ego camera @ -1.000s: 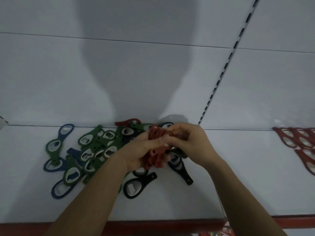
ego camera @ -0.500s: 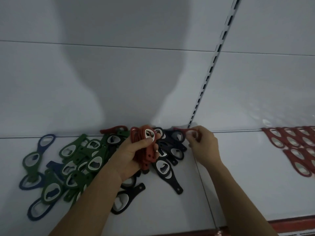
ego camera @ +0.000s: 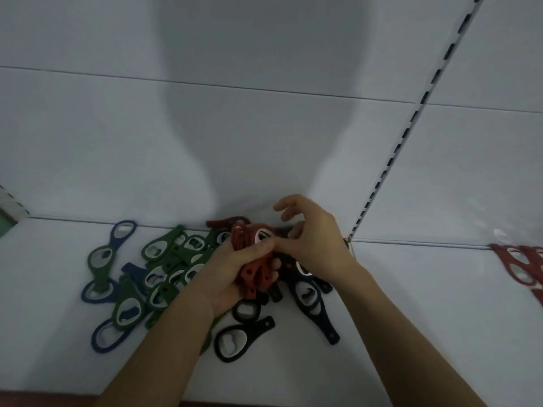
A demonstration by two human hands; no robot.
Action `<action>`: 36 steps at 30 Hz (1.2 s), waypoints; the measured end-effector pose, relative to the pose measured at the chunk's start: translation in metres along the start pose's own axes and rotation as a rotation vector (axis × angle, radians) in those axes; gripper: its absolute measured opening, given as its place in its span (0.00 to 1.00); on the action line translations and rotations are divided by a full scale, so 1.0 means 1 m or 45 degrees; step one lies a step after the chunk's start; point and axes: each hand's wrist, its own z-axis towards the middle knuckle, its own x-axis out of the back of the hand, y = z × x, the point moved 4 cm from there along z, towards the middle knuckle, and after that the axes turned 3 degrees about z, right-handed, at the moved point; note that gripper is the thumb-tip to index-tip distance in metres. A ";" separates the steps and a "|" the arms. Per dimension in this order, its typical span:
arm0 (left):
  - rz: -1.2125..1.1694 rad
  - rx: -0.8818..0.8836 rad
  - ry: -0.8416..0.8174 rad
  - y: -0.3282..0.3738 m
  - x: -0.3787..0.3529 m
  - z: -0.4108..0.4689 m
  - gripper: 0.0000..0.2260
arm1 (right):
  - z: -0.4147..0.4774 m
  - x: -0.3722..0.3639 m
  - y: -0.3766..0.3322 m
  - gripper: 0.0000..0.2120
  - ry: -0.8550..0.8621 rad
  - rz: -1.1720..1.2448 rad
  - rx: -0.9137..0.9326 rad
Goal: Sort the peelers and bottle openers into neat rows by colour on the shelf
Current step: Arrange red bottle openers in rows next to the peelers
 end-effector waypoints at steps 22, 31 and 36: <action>-0.422 -0.291 0.352 0.022 0.083 -0.056 0.22 | 0.039 -0.070 -0.014 0.07 0.100 -0.272 0.115; -0.251 -0.194 0.038 0.017 -0.018 0.017 0.26 | -0.029 0.024 0.017 0.06 0.235 0.656 -0.285; -0.167 0.017 -0.213 -0.017 -0.113 0.063 0.37 | -0.088 0.116 0.066 0.11 0.623 0.597 -0.425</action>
